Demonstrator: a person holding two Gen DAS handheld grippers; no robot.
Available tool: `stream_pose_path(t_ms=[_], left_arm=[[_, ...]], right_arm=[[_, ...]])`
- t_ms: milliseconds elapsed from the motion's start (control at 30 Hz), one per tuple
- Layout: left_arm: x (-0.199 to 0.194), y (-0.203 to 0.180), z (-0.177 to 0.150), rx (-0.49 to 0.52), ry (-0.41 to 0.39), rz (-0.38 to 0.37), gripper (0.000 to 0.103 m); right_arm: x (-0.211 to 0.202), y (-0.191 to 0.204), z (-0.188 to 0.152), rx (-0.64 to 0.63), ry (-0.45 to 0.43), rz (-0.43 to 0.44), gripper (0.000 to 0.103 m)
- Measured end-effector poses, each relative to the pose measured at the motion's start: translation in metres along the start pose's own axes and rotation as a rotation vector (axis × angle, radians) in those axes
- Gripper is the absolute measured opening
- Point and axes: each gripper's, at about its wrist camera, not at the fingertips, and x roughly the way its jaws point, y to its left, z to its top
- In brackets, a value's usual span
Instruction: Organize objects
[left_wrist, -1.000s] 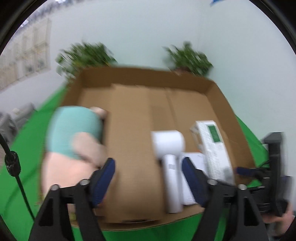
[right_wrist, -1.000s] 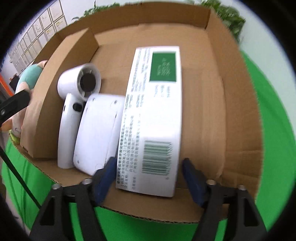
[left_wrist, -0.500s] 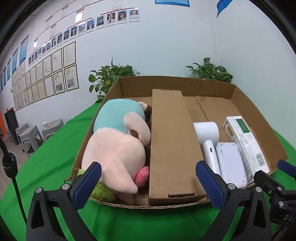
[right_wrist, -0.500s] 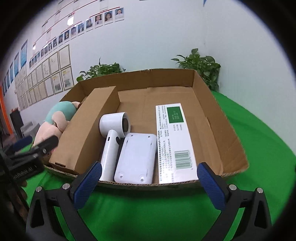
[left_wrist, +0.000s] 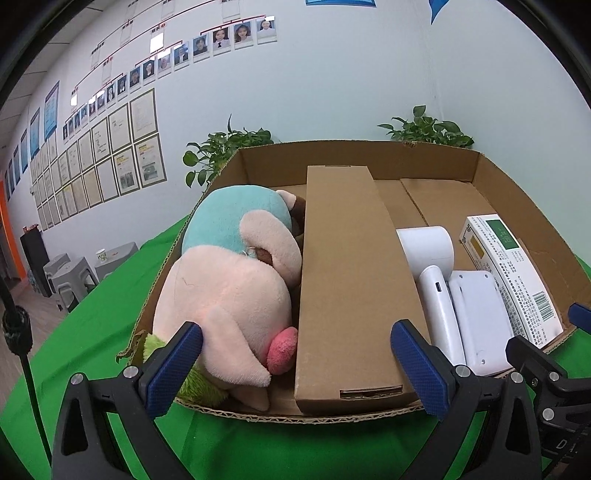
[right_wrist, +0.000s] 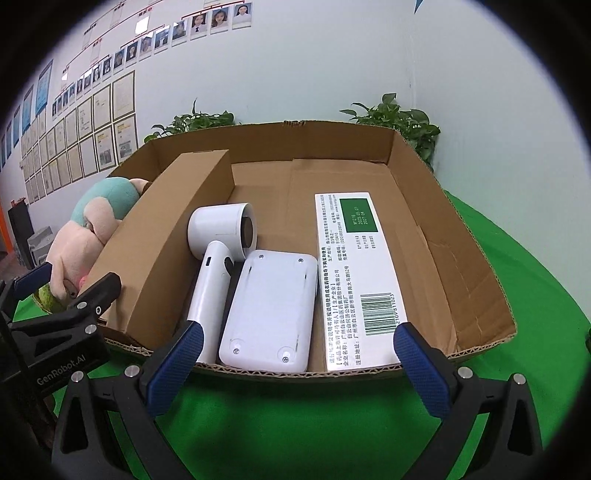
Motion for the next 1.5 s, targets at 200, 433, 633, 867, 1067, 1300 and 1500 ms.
stream_pose_path(t_ms=[200, 433, 633, 867, 1067, 1300, 1500], left_arm=[[-0.0002, 0.0007, 0.0001, 0.0, 0.0, -0.001, 0.103], [-0.0011, 0.0015, 0.0, -0.001, 0.0, -0.002, 0.103], [0.0009, 0.0012, 0.0, -0.005, 0.0, -0.004, 0.103], [0.0046, 0.0014, 0.0002, -0.012, 0.003, -0.014, 0.103], [0.0071, 0.0004, 0.0001, -0.011, 0.004, -0.013, 0.103], [0.0071, 0.0009, -0.0002, -0.015, 0.003, -0.015, 0.103], [0.0076, 0.0, -0.0007, -0.016, 0.002, -0.005, 0.103]], right_arm=[[-0.0027, 0.0003, -0.0009, -0.005, 0.003, -0.007, 0.103], [-0.006, -0.0009, -0.002, -0.006, 0.004, -0.008, 0.103], [-0.0079, -0.0015, -0.0023, -0.002, 0.002, -0.003, 0.103], [-0.0085, -0.0005, -0.0023, -0.005, 0.004, -0.009, 0.103], [-0.0104, -0.0015, -0.0026, 0.001, 0.001, 0.002, 0.103], [-0.0103, -0.0011, -0.0024, 0.002, 0.002, 0.003, 0.103], [-0.0099, -0.0006, -0.0024, 0.0, 0.004, -0.001, 0.103]])
